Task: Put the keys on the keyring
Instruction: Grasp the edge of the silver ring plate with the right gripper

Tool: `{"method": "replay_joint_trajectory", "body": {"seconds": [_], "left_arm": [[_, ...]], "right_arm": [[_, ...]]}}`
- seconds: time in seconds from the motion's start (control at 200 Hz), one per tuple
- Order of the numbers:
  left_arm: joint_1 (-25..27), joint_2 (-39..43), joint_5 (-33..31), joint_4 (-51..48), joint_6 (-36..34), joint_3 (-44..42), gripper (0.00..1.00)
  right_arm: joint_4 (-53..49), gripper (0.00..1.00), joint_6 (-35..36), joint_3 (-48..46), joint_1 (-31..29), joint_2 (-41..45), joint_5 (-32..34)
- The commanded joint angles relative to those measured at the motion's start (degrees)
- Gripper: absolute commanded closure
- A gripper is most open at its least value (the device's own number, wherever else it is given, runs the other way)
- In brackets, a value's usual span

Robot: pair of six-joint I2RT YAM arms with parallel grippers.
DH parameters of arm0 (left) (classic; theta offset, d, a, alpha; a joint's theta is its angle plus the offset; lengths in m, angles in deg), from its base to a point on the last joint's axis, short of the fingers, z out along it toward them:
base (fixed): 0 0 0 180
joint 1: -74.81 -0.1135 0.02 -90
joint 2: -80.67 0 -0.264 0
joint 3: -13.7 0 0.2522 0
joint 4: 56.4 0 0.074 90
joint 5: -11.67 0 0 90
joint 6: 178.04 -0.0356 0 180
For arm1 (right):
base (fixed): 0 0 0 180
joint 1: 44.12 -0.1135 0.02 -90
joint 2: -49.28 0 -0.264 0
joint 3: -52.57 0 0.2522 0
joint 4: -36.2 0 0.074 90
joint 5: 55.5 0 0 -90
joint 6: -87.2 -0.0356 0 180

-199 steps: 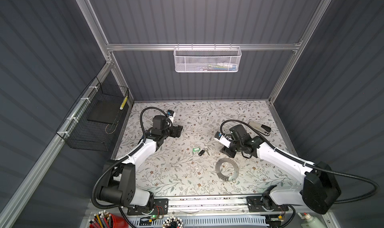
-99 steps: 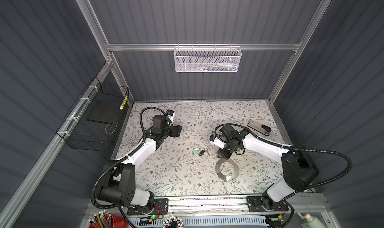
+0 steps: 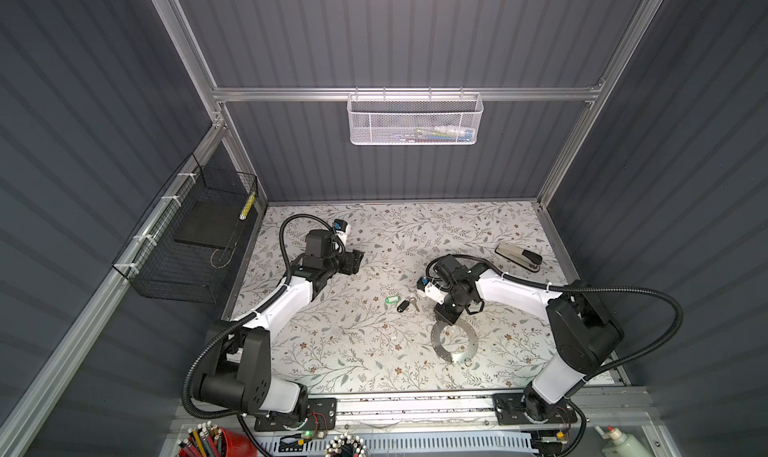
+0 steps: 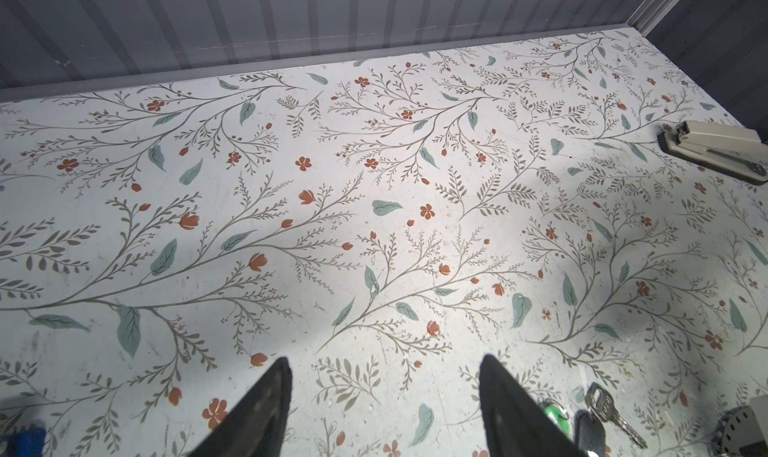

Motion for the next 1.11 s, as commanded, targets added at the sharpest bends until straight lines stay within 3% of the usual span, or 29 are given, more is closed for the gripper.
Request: {"method": "replay_joint_trajectory", "body": {"seconds": [0.0, 0.375, 0.81, 1.101], "left_arm": [[0.12, -0.77, 1.4, -1.1, 0.59, 1.71, 0.29], [0.12, -1.13, 2.64, -1.04, 1.12, 2.04, 0.3], [0.19, -1.13, 2.74, -1.04, 1.06, 2.12, 0.31], [0.2, -0.56, 4.32, -0.41, 1.01, 1.63, 0.32]], "right_arm": [[-0.24, 0.81, -0.82, -0.49, -0.34, -1.03, 0.8], [-0.46, 0.76, -1.62, -1.02, -0.67, -2.23, 2.78], [-0.31, 1.0, -0.71, -1.11, -1.7, -2.35, 1.59], [0.96, 1.0, 0.72, -1.61, -2.29, 3.94, 1.89]]}}
